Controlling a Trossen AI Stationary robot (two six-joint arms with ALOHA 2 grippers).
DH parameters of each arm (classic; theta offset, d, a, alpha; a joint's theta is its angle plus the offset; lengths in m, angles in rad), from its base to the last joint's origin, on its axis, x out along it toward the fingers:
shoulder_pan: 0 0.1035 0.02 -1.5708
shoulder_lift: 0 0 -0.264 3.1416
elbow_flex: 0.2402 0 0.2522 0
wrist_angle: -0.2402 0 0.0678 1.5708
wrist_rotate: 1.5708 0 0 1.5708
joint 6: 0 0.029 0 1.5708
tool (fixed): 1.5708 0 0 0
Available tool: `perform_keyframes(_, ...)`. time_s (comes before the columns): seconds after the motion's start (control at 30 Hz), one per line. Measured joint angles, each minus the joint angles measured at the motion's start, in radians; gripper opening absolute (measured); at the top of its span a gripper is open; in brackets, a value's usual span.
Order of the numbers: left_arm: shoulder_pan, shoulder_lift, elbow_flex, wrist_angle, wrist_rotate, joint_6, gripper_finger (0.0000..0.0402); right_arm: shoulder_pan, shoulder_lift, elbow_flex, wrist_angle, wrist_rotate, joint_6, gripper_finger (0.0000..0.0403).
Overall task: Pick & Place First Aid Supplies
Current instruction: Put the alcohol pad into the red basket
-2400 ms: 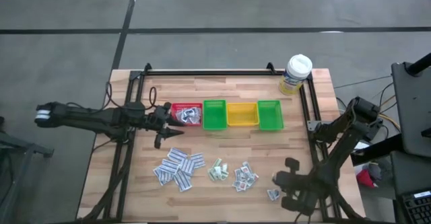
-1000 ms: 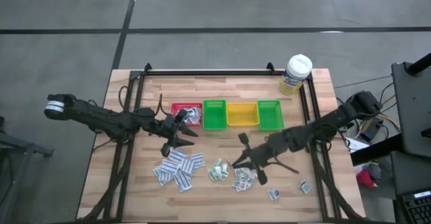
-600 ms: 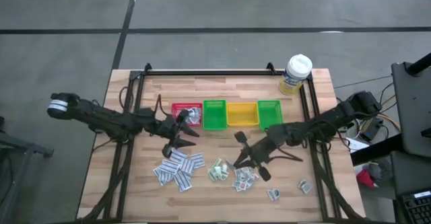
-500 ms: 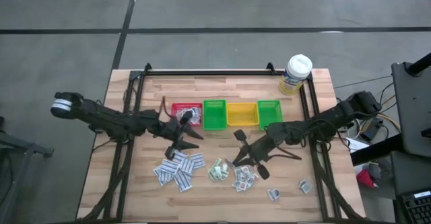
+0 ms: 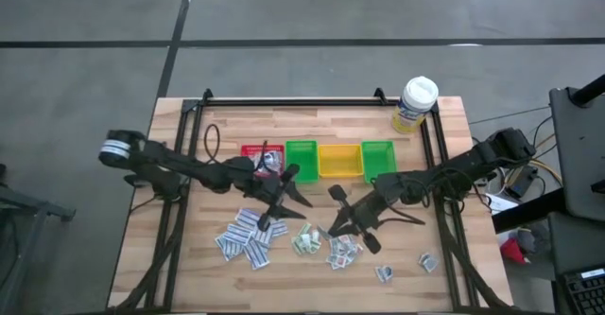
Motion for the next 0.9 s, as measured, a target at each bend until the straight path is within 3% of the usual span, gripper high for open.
perform_keyframes(0.4, -0.004, 0.082, 0.077, -0.002, 0.020, -0.032, 0.0151, -0.003, 0.000, -0.002, 0.001, 0.004, -0.017, 0.0008)
perform_keyframes(0.9, -0.019, 0.090, 0.100, -0.006, 0.027, -0.053, 0.0151, -0.036, 0.000, -0.003, -0.006, 0.057, -0.019, 0.0008)
